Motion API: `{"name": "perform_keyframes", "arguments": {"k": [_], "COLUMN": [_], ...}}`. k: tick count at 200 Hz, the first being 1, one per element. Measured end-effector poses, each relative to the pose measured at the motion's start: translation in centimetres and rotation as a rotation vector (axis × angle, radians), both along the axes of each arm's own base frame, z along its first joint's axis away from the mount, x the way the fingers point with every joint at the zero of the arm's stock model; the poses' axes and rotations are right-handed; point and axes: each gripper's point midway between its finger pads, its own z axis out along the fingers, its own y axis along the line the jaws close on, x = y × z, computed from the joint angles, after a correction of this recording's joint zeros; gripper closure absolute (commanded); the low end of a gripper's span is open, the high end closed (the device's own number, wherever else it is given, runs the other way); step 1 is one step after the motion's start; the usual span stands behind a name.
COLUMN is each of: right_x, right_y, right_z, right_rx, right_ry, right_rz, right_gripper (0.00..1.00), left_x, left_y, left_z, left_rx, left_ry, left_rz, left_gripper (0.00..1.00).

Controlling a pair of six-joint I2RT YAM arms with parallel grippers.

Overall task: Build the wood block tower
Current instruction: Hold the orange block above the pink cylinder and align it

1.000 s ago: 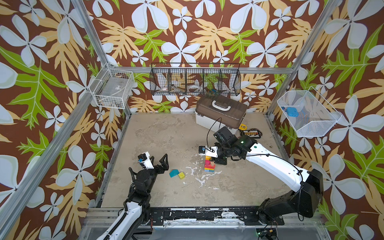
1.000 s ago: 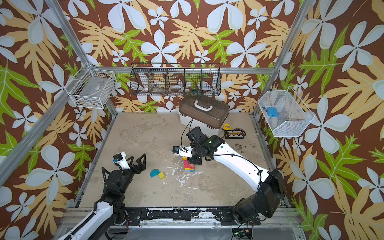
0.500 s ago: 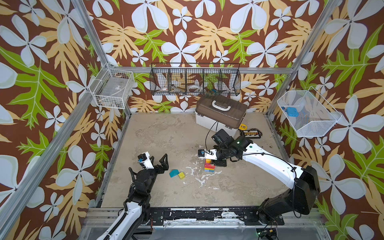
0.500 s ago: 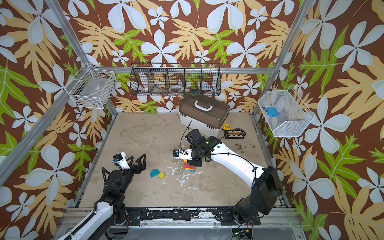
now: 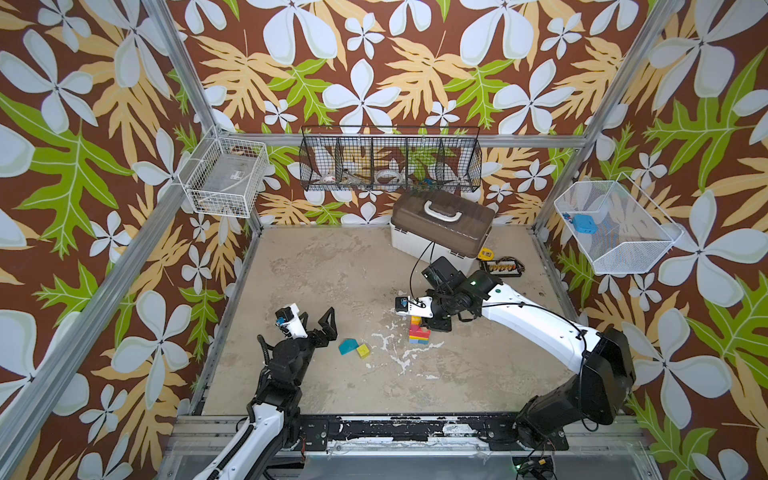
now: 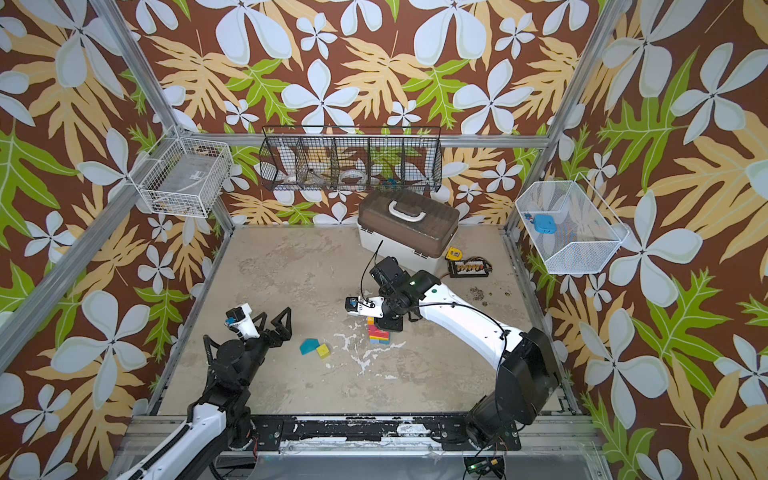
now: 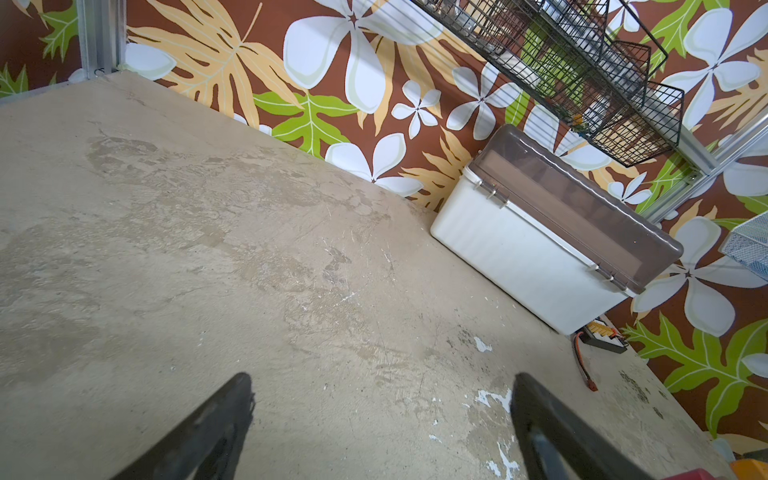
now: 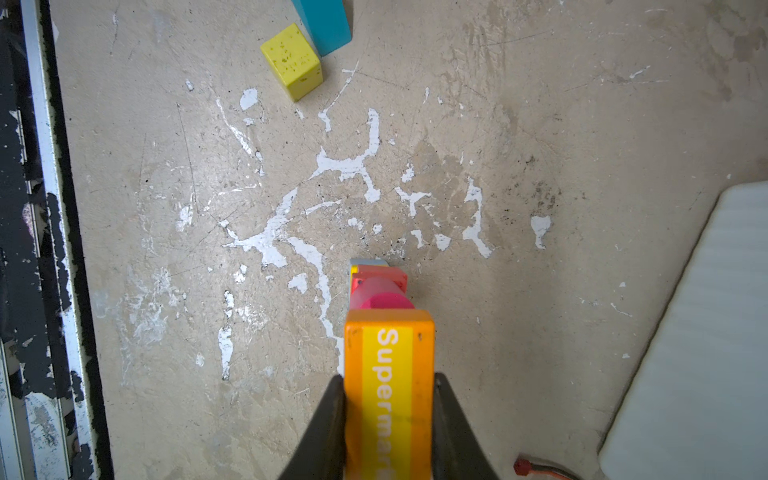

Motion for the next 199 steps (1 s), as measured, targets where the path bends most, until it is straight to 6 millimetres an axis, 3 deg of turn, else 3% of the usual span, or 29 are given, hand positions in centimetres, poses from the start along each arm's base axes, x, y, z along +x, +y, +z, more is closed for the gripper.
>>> {"name": "perform_keyframes", "arguments": {"k": [145,199], "right_x": [0.5,0.6], "right_y": [-0.2,-0.2], "right_z": [-1.1,-1.2], "right_rx": [-0.013,-0.014], "right_ry": [0.035,0.038], "right_rz": [-0.034,-0.04], "right_gripper": [0.88,0.78], "left_x": [0.0,0.0], "left_y": [0.1,0.1], "left_z": [0.0,0.0], "left_rx": [0.0,0.0], "left_ry": [0.0,0.001], "left_rz": [0.003,0.003], "left_gripper": [0.03,0.03]}}
